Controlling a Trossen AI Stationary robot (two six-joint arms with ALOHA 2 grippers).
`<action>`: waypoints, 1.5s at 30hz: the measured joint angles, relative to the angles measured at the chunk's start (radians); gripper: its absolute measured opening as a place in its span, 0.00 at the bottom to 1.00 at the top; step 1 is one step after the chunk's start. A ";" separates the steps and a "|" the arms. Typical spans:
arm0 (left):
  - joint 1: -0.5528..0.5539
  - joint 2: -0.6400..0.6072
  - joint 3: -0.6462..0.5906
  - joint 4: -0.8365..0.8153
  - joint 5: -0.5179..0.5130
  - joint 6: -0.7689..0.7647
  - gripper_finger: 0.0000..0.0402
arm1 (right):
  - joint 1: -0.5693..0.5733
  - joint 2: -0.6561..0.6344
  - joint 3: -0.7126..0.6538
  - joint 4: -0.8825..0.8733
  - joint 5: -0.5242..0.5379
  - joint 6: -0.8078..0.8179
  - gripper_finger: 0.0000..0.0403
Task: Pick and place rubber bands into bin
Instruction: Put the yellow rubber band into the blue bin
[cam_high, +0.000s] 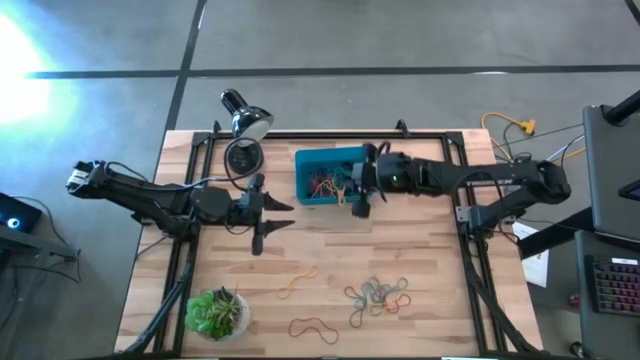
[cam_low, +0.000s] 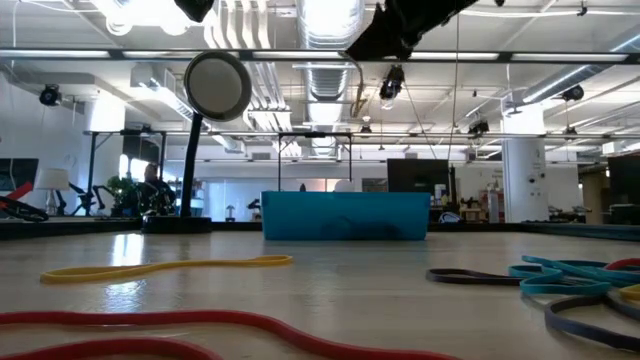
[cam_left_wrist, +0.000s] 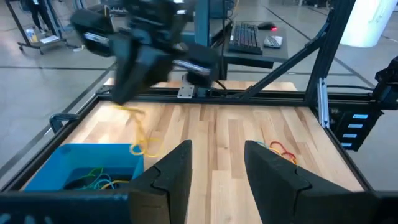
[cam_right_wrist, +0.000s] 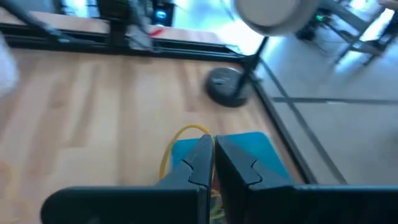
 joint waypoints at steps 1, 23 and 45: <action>0.000 0.000 0.000 0.003 -0.003 0.000 0.33 | -0.020 0.004 0.004 0.000 0.000 -0.004 0.02; 0.000 0.117 0.000 0.127 -0.045 -0.004 0.33 | -0.219 0.269 -0.005 0.039 -0.110 0.056 0.02; 0.000 0.116 0.000 0.105 -0.037 -0.003 0.33 | -0.269 0.329 0.007 0.023 -0.269 0.122 0.28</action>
